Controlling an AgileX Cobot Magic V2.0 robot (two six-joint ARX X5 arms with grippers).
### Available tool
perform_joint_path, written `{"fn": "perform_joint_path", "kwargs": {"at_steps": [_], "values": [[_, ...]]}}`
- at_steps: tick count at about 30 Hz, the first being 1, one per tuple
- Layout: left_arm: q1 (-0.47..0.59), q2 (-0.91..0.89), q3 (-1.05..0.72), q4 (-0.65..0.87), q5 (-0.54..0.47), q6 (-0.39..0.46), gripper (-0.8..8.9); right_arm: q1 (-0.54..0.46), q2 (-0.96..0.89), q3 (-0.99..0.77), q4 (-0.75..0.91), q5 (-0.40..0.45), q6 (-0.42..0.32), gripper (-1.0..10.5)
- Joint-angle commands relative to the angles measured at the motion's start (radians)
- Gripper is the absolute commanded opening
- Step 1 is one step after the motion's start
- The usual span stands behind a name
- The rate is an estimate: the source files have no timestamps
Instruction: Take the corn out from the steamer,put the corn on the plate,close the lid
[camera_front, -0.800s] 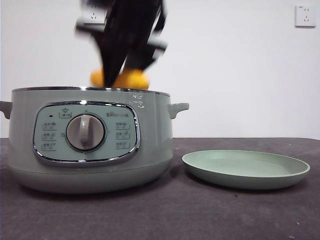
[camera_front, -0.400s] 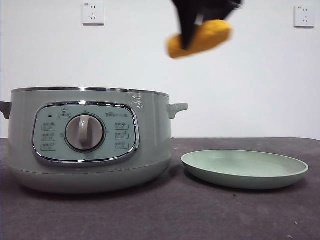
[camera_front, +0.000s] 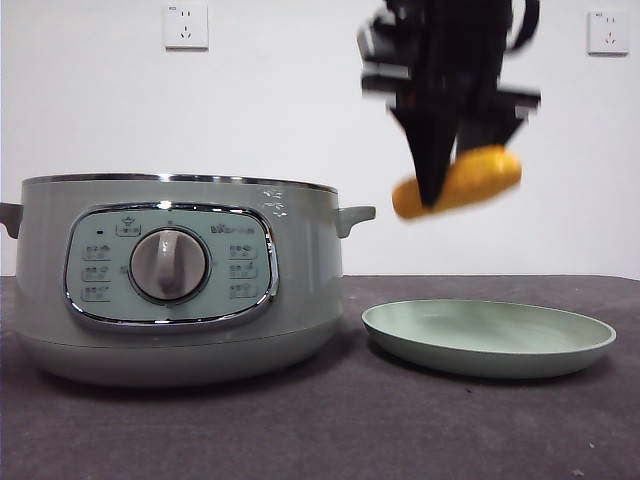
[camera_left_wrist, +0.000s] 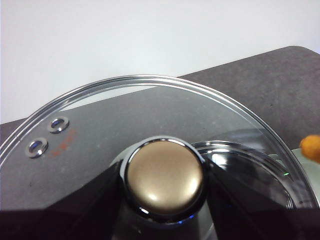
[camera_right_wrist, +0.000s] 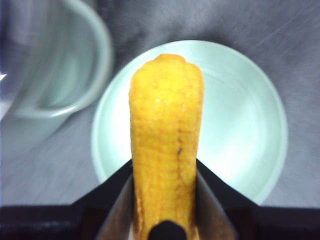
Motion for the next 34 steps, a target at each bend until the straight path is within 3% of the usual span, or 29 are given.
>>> {"fn": "perform_joint_path", "kwargs": {"at_steps": [1,11,21,27,34], "values": [[-0.002,-0.008,0.010,0.058,-0.004,0.002,-0.08,-0.008,0.010,-0.111,0.111,0.000,0.028,-0.2],[-0.002,-0.006,0.010,0.058,-0.004,0.002,-0.08,-0.060,0.010,-0.393,0.477,-0.005,0.031,-0.2],[-0.002,-0.006,0.010,0.058,-0.003,0.002,-0.08,-0.133,0.011,-0.419,0.457,-0.041,0.022,0.2],[-0.002,-0.006,0.010,0.058,-0.002,-0.018,-0.08,-0.145,0.011,-0.419,0.447,-0.084,0.024,3.6],[-0.002,0.013,0.010,0.058,0.045,-0.028,-0.08,-0.143,0.002,-0.418,0.450,-0.083,0.035,4.1]]}}
